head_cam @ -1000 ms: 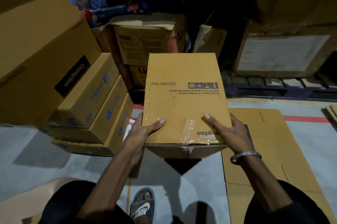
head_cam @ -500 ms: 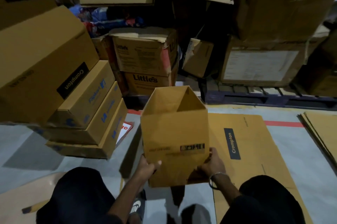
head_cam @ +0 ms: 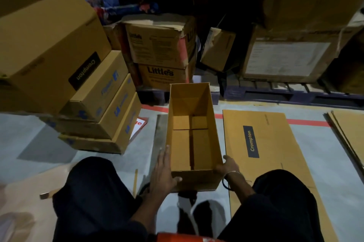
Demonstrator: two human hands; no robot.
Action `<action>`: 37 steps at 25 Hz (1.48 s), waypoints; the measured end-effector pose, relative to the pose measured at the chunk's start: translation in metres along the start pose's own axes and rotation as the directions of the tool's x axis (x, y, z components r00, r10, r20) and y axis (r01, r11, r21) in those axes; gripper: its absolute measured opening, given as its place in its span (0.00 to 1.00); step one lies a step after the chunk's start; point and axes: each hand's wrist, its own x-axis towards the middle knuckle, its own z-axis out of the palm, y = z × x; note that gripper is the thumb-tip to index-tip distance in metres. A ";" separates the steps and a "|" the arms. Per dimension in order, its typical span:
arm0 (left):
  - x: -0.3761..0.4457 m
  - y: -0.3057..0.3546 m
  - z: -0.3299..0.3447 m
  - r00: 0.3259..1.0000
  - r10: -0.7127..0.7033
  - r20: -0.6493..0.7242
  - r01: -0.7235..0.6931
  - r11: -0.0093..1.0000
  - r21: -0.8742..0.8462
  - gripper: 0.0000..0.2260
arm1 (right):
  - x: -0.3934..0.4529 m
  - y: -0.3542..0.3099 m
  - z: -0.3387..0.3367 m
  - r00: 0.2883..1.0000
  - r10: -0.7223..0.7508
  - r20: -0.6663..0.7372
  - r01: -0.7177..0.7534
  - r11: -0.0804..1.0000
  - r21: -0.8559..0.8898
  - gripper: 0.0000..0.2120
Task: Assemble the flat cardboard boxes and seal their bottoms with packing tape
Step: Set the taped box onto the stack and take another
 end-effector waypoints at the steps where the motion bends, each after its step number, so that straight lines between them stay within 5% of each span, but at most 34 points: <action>1: 0.002 -0.001 0.001 0.996 0.085 0.026 -0.088 0.984 0.154 0.56 | 0.001 -0.007 -0.004 0.998 0.010 0.065 -0.019 0.991 0.131 0.39; 3: 0.009 -0.001 0.001 0.971 0.230 0.062 -0.235 0.889 0.394 0.44 | 0.004 -0.020 -0.009 0.992 0.009 0.128 -0.048 0.951 0.304 0.43; 6: 0.022 -0.003 0.004 0.933 0.318 0.168 -0.358 0.780 0.513 0.36 | 0.012 -0.024 -0.002 1.000 0.026 -0.007 -0.025 0.991 0.133 0.41; 10: 0.032 -0.009 0.010 0.956 0.223 0.189 -0.288 0.828 0.482 0.32 | 0.024 -0.012 -0.005 0.966 -0.004 -0.258 0.005 1.000 0.006 0.16; 18: 0.070 -0.011 0.020 0.995 0.102 0.022 -0.096 0.814 0.573 0.30 | 0.046 -0.013 -0.030 0.961 0.029 -0.275 -0.114 0.948 -0.297 0.14; 22: 0.087 -0.004 0.047 0.994 0.109 -0.007 -0.079 0.759 0.646 0.41 | 0.074 -0.009 -0.038 0.950 0.078 -0.301 -0.156 0.957 -0.244 0.10; 26: 0.113 0.002 0.075 0.992 0.126 -0.024 -0.070 0.694 0.717 0.45 | 0.097 -0.008 -0.032 0.947 -0.003 -0.321 -0.132 0.908 -0.398 0.13; 28: 0.120 -0.007 0.081 0.990 0.142 -0.010 -0.090 0.679 0.729 0.41 | 0.098 -0.015 -0.026 0.956 -0.073 -0.283 -0.106 0.816 -0.569 0.26; 30: 0.120 -0.013 0.083 0.983 0.183 -0.029 -0.109 0.700 0.706 0.38 | 0.093 -0.032 -0.014 0.921 -0.310 -0.237 -0.043 0.522 -0.852 0.41; 33: 0.124 -0.004 0.072 0.978 0.199 -0.069 -0.109 0.756 0.646 0.41 | 0.119 -0.059 0.020 0.870 -0.491 0.050 0.132 0.134 -0.982 0.41; 37: 0.131 0.006 0.044 0.984 0.065 -0.166 0.061 0.751 0.657 0.52 | 0.181 -0.100 0.024 0.890 -0.441 0.121 0.136 0.003 -0.991 0.40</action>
